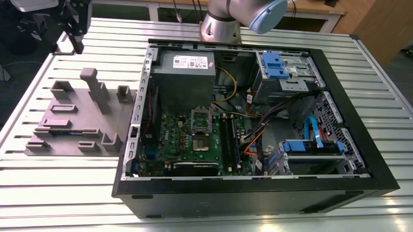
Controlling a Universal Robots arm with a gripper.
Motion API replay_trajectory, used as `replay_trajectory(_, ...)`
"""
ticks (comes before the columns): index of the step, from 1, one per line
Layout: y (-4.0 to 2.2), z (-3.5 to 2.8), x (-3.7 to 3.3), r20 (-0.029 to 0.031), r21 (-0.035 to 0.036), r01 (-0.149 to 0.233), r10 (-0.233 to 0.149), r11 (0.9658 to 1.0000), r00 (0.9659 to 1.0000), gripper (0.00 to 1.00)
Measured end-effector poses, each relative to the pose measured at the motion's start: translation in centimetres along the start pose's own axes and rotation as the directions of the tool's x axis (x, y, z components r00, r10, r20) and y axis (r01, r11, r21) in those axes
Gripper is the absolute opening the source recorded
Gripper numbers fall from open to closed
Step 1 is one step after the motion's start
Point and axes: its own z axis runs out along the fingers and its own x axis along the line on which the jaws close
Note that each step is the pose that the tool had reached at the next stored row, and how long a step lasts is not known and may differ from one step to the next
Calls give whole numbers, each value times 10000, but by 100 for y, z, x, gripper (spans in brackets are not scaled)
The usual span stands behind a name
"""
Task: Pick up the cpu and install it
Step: 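Pick up the cpu and move it towards the insertion slot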
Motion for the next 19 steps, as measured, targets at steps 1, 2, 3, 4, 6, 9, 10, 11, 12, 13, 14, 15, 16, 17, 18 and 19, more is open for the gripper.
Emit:
replay_trajectory(1,0,0,-3,0,0,1,-1,10000,10000,47)
replay_trajectory(2,0,0,-6,0,0,1,-1,10000,10000,47)
replay_trajectory(3,0,0,-9,0,0,0,0,10000,10000,47)
replay_trajectory(4,0,0,-14,0,1,1,-1,10000,10000,47)
replay_trajectory(6,0,0,-22,0,0,1,-1,10000,10000,47)
replay_trajectory(9,0,-1,-34,0,0,0,0,10000,10000,47)
replay_trajectory(10,0,0,-37,0,0,0,0,10000,10000,47)
replay_trajectory(11,-1,0,-41,1,0,1,-1,10000,10000,47)
replay_trajectory(12,-1,-1,-45,0,0,0,0,10000,10000,47)
replay_trajectory(13,-1,-1,-49,0,0,1,-1,10000,10000,47)
replay_trajectory(14,-1,-1,-52,1,0,0,0,10000,10000,47)
replay_trajectory(15,-1,-1,-56,1,0,1,-1,10000,10000,47)
replay_trajectory(16,-1,-1,-60,0,1,0,0,10000,10000,47)
replay_trajectory(17,-1,-1,-64,0,0,0,0,10000,10000,47)
replay_trajectory(18,-1,-1,-67,1,0,0,0,10000,10000,47)
replay_trajectory(19,-1,-1,-71,0,1,0,0,10000,10000,47)
